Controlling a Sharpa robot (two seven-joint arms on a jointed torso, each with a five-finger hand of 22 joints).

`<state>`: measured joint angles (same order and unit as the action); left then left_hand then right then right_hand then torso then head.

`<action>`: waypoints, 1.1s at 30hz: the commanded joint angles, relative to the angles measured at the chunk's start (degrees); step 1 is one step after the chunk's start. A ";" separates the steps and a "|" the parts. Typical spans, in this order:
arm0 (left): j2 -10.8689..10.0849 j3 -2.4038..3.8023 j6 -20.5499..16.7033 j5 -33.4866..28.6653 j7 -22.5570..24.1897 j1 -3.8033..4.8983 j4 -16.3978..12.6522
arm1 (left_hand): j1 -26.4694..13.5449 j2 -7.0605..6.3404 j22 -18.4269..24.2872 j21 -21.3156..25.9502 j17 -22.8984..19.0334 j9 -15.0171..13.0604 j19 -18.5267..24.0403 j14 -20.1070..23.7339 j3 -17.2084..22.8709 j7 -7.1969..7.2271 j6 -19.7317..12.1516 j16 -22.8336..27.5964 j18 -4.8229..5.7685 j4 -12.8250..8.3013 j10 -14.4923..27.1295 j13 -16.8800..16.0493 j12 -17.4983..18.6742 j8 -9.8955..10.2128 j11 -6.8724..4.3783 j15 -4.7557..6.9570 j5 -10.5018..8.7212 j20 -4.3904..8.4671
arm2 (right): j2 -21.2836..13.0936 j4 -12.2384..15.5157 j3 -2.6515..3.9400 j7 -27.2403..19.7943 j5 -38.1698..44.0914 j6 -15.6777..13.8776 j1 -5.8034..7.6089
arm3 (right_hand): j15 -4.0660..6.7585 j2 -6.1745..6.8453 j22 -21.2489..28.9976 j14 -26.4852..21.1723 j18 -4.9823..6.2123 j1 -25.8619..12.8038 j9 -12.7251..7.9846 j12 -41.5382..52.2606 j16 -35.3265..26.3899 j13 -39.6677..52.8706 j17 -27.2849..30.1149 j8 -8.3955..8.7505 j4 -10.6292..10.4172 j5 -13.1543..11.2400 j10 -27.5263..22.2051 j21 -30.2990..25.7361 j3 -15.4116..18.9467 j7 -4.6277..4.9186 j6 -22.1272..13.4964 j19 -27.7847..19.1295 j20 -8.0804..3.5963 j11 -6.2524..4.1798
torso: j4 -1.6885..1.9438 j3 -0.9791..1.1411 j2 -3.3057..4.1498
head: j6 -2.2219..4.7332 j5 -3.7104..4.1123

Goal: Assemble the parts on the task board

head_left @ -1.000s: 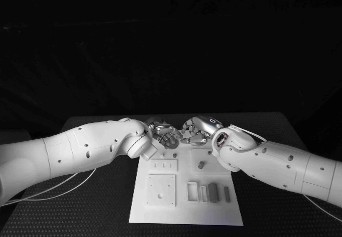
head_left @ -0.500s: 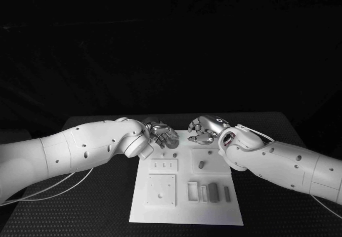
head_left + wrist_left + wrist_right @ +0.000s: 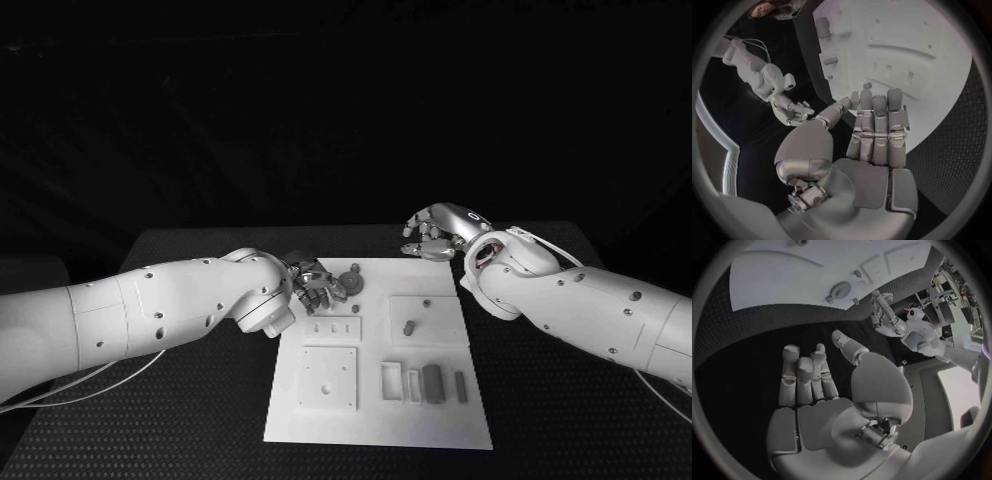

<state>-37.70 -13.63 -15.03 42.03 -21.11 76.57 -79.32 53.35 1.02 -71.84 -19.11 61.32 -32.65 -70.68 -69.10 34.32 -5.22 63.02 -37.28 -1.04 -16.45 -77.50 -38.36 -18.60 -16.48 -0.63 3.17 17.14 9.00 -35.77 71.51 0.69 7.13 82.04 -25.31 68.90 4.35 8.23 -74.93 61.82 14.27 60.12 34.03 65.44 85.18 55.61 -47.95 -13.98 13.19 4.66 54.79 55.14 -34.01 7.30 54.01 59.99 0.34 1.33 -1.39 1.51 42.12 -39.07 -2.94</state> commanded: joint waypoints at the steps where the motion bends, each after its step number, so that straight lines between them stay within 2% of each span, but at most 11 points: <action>1: -0.20 -0.08 -1.53 7.66 -1.56 -1.01 -0.88 | -0.38 -0.52 -0.94 -0.57 0.26 -9.15 -0.87 -0.27 -0.12 2.16 2.66 -1.19 -2.63 0.07 -0.83 -0.61 -1.07 -1.74 -1.06 0.59 0.78 0.21 | -0.23 -0.26 0.18 -0.96 -1.45 -0.22 0.10 | 0.35 0.22 -0.94 0.11 0.73 0.05 0.06 0.17 0.14 -0.11 0.07 -0.30 0.38 -0.12 0.08 0.12 0.10 0.26 0.32 0.15 -0.12 -0.06 | -0.02 -0.03 0.01 | -0.40 0.03; 7: -0.02 -0.08 -5.76 14.57 -2.11 -3.02 -1.88 | -1.00 -1.56 -4.40 -2.62 0.74 -11.16 -2.63 -0.77 0.03 3.08 3.70 -5.90 -2.56 0.25 -0.97 -3.03 -5.66 -3.75 -2.17 1.94 3.81 1.50 | -0.78 -0.07 0.47 -1.07 -1.62 -0.11 0.17 | 0.35 0.20 -0.93 0.11 0.73 0.04 0.06 0.17 0.13 -0.13 0.08 -0.31 0.38 -0.12 0.08 0.11 0.10 0.26 0.33 0.14 -0.11 -0.06 | -0.08 -0.04 0.06 | -0.96 0.15; 10: -0.02 -0.08 -6.92 16.68 -2.64 -3.42 -2.24 | -1.02 -1.79 -4.57 -3.67 0.74 -11.81 -3.12 -0.82 0.06 3.33 3.95 -7.72 -2.49 0.24 -0.91 -3.83 -7.45 -4.27 -2.56 2.36 4.37 1.94 | -0.90 -0.01 0.49 -1.08 -1.62 -0.07 0.17 | 0.34 0.19 -0.93 0.10 0.73 0.04 0.06 0.16 0.12 -0.13 0.09 -0.31 0.39 -0.12 0.08 0.10 0.10 0.26 0.33 0.14 -0.11 -0.06 | -0.13 -0.06 0.08 | -1.16 0.19; 20: -0.24 -0.08 -7.50 19.32 -4.17 -3.76 -2.35 | -1.04 -2.38 -4.65 -7.88 0.27 -12.96 -3.57 -0.64 0.04 3.81 4.47 -12.97 -2.39 0.31 -0.47 -5.70 -12.67 -4.91 -3.50 3.47 4.94 3.07 | -1.20 0.47 0.54 -1.11 -1.65 0.12 0.17 | 0.34 0.16 -0.93 0.10 0.73 -0.01 0.07 0.15 0.10 -0.17 0.11 -0.32 0.38 -0.13 0.07 0.09 0.12 0.26 0.35 0.12 -0.10 -0.06 | -0.03 -0.01 0.05 | -1.69 0.15; 28: -0.57 -0.08 -4.50 19.84 -5.83 -3.97 -3.22 | -1.27 -2.73 -4.64 -13.46 -1.01 -14.52 -3.52 -0.40 -0.10 4.49 5.32 -18.83 -2.45 0.52 -0.08 -7.00 -18.36 -5.56 -4.43 4.75 4.82 4.30 | -1.37 0.43 0.54 -1.04 -1.66 0.66 0.17 | 0.33 0.16 -0.92 0.09 0.73 -0.04 0.08 0.14 0.08 -0.19 0.12 -0.32 0.39 -0.13 0.07 0.07 0.14 0.26 0.35 0.10 -0.09 -0.05 | -0.14 -0.02 0.07 | -2.11 0.02; 33: -0.69 -0.08 -4.44 19.31 -6.30 -4.14 -3.46 | -1.47 -2.70 -4.62 -16.47 -2.04 -15.47 -3.59 -0.42 -0.18 4.78 5.53 -21.99 -2.51 0.64 0.01 -7.46 -21.38 -5.68 -4.89 5.48 4.66 4.93 | -1.46 0.45 0.54 -1.00 -1.69 0.77 0.17 | 0.33 0.16 -0.92 0.08 0.73 -0.04 0.08 0.14 0.07 -0.20 0.13 -0.31 0.41 -0.13 0.06 0.06 0.14 0.26 0.34 0.09 -0.09 -0.05 | -0.13 -0.01 0.07 | -2.33 -0.04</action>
<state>-38.40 -13.74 -20.51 60.84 -26.33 72.44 -82.62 51.47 -1.75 -74.93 -35.57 59.30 -32.67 -73.30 -70.93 34.09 -3.60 65.04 -59.23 -0.95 -16.05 -79.23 -45.80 -39.95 -17.14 -3.39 6.49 21.71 11.94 -37.18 71.87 1.20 6.61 80.33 -25.20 69.06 4.23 8.23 -74.93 61.94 14.27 60.12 34.02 65.43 85.18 55.45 -47.90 -13.97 13.36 4.66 54.79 55.14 -33.84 7.30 54.02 60.06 0.44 1.34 -1.50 1.48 42.17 -41.30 -2.95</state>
